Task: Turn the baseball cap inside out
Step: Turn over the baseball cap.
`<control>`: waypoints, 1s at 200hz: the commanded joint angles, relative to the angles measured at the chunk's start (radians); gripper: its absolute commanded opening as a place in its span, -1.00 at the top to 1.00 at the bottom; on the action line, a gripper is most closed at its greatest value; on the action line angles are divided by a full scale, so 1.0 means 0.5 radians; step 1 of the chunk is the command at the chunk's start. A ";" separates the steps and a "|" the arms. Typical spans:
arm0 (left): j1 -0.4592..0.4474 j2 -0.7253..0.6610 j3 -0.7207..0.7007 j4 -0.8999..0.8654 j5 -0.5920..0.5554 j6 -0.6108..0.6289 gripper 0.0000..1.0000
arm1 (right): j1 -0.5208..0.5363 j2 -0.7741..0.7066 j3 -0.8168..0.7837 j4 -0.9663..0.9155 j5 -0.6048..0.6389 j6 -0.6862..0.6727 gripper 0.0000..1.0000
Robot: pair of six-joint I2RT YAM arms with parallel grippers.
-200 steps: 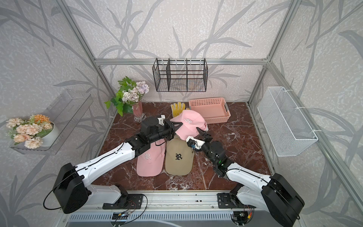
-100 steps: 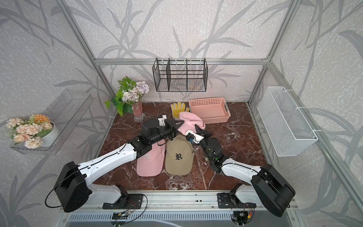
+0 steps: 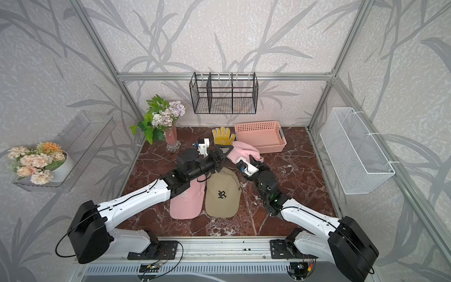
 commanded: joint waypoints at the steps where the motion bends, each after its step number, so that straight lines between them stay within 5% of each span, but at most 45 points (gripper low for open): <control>1: 0.000 -0.127 0.094 -0.132 -0.251 0.549 -0.84 | -0.088 -0.196 0.180 -0.541 -0.041 0.364 1.00; 32: -0.004 -0.279 0.047 -0.027 -0.406 1.303 -0.84 | -0.297 -0.324 0.392 -1.171 -0.283 0.742 1.00; 70: -0.001 -0.296 0.146 -0.131 -0.021 2.379 -0.81 | -0.410 -0.298 0.681 -1.766 -0.572 0.961 1.00; 100: 0.002 -0.180 0.336 -0.407 0.186 2.964 -0.73 | -0.472 -0.238 0.890 -2.041 -0.975 1.117 1.00; 141: 0.004 -0.004 0.577 -0.720 0.328 3.394 -0.77 | -0.476 -0.198 1.053 -2.223 -1.289 1.153 1.00; 200: 0.011 0.179 0.762 -0.930 0.524 3.548 -0.63 | -0.477 -0.206 1.107 -2.288 -1.494 1.138 1.00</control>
